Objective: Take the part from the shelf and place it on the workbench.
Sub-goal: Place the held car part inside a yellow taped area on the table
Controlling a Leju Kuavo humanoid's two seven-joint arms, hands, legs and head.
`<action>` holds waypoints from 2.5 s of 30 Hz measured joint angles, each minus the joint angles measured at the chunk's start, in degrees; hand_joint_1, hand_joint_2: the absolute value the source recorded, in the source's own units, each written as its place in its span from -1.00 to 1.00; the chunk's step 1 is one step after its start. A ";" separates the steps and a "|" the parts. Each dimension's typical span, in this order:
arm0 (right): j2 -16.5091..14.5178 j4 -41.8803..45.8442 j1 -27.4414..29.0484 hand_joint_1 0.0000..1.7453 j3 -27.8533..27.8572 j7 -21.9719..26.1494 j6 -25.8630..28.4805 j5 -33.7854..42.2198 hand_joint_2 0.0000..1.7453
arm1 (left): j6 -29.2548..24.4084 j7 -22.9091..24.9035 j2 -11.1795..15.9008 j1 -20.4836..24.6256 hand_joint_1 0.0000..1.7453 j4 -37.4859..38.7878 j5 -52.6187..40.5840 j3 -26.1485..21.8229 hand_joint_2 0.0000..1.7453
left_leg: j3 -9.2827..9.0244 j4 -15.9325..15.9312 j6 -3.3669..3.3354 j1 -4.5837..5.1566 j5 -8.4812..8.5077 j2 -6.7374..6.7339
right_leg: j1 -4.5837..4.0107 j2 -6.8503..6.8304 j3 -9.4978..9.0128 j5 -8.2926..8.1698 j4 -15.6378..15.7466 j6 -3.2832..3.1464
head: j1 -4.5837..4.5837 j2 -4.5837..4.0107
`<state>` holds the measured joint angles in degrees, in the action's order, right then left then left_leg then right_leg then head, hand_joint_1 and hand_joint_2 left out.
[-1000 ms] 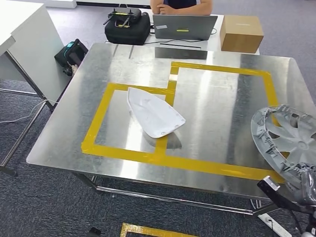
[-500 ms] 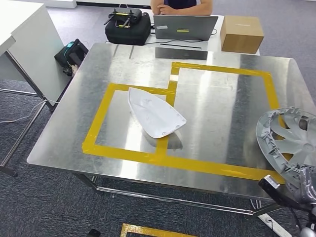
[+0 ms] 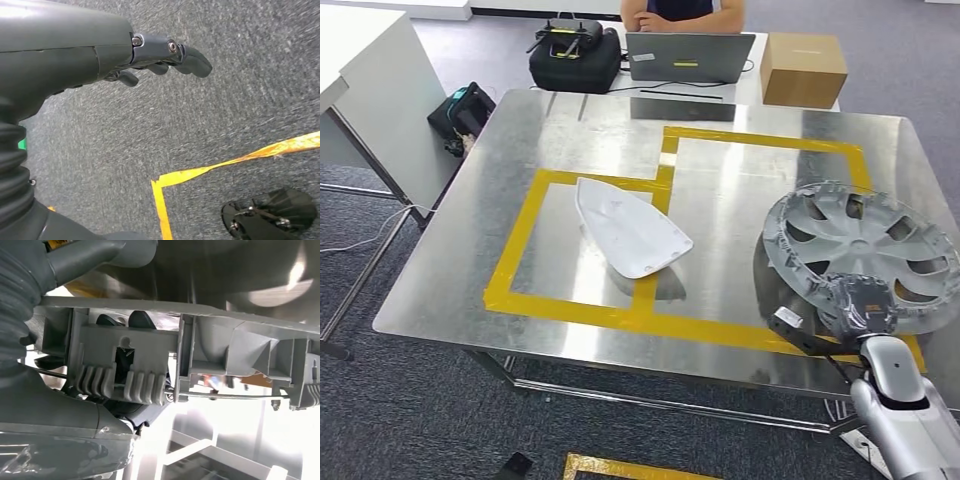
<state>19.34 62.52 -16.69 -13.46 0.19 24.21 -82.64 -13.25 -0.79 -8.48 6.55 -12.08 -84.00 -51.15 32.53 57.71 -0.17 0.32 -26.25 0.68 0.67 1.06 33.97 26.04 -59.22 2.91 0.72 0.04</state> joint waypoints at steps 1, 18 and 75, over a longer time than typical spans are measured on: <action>-0.53 -1.46 -1.47 1.00 -1.50 -0.02 0.06 -0.06 1.00 | 0.03 0.09 0.00 0.08 -1.00 0.00 -0.02 0.25 1.00 | 0.01 0.00 0.01 -0.01 0.03 0.05 | 0.00 -0.09 -0.01 0.00 0.00 0.00 | 0.00 0.00; -3.08 -9.79 -7.90 1.00 -8.42 -0.18 1.22 0.40 1.00 | 0.11 1.15 0.14 -0.16 -1.00 -0.01 -0.11 1.68 1.00 | 0.12 0.00 0.01 0.01 0.03 0.15 | 0.00 -0.25 -0.03 0.01 0.04 0.00 | -0.01 0.00; -1.41 10.37 -0.44 -1.00 -22.78 -2.86 -0.40 -1.01 -1.00 | -3.78 4.01 0.46 -1.48 -1.00 -0.01 1.67 1.56 -1.00 | -2.67 2.91 0.52 -0.50 -4.03 -0.05 | -0.36 -0.59 5.37 -4.53 -0.65 -1.29 | 0.06 0.01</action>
<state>17.93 72.89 -17.12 -36.23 -2.67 23.81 -83.64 -17.03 3.22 -8.02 5.07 -12.09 -82.33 -49.59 29.86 60.62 0.35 -0.19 -30.29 0.63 0.31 0.47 39.34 21.51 -59.88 1.62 0.78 0.05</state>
